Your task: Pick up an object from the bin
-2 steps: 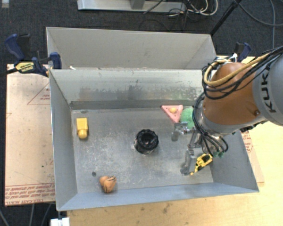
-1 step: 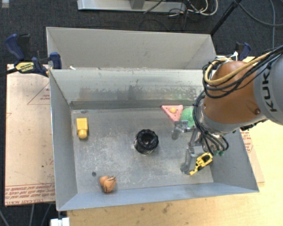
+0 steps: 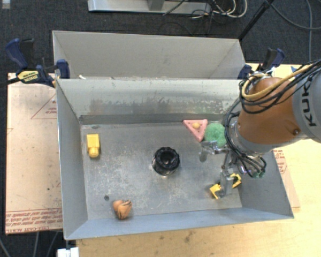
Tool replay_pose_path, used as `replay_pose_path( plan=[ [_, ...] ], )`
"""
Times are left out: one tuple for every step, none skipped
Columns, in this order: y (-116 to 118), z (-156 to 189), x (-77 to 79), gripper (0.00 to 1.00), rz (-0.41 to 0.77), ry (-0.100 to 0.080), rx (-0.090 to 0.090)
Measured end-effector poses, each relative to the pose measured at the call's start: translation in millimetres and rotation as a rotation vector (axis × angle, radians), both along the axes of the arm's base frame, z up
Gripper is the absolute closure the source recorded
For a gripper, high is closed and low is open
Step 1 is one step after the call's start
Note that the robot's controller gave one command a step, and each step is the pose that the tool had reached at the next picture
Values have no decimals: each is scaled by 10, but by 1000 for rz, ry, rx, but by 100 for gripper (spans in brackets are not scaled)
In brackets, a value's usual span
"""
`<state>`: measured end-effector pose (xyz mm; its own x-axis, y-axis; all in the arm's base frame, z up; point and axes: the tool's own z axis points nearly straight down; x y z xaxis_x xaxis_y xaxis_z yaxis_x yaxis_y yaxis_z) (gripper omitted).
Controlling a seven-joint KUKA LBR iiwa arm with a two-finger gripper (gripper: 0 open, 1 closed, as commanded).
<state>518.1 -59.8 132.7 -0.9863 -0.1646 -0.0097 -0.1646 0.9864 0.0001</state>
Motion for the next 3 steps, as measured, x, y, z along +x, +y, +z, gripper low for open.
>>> replay_pose_path(
  plan=[
    [-281,36,289,0,47,11,-1],
    [-636,-98,144,0,179,6,-2],
    [-712,-657,16,0,257,11,0]
  ],
)
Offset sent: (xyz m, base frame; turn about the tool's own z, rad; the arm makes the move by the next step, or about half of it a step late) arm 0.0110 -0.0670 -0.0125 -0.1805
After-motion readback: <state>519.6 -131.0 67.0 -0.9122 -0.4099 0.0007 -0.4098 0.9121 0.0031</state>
